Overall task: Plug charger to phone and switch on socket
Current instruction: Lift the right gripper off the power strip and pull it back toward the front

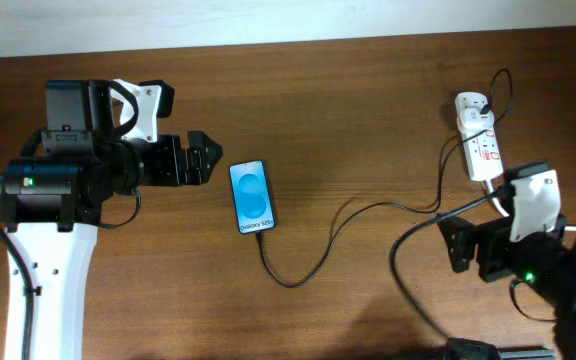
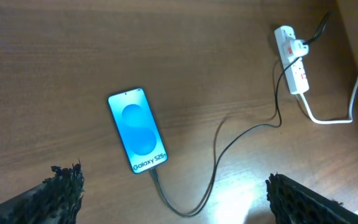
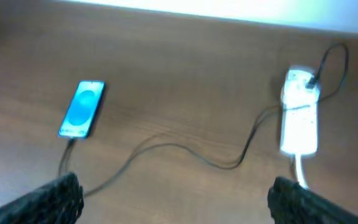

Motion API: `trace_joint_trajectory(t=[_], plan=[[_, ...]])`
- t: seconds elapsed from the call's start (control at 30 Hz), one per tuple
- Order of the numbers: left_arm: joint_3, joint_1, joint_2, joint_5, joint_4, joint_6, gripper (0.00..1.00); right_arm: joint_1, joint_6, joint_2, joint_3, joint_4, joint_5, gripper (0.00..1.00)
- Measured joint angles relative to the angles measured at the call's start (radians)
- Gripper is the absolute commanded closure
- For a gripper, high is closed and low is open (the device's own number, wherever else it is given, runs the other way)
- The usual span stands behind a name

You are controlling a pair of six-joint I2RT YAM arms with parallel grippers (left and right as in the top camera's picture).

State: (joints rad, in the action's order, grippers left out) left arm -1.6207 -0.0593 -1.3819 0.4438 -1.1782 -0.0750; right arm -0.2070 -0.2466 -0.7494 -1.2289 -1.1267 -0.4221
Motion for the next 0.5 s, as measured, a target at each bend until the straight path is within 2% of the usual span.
trace_joint_trajectory(t=[0.23,0.5], plan=[[0.0,0.0,0.0,0.0,0.0,0.0,0.01,0.081,0.0,0.226,0.414,0.456,0.02,0.01],[0.0,0.0,0.0,0.0,0.0,0.0,0.01,0.15,0.0,0.47,0.782,0.831,0.03,0.01]])
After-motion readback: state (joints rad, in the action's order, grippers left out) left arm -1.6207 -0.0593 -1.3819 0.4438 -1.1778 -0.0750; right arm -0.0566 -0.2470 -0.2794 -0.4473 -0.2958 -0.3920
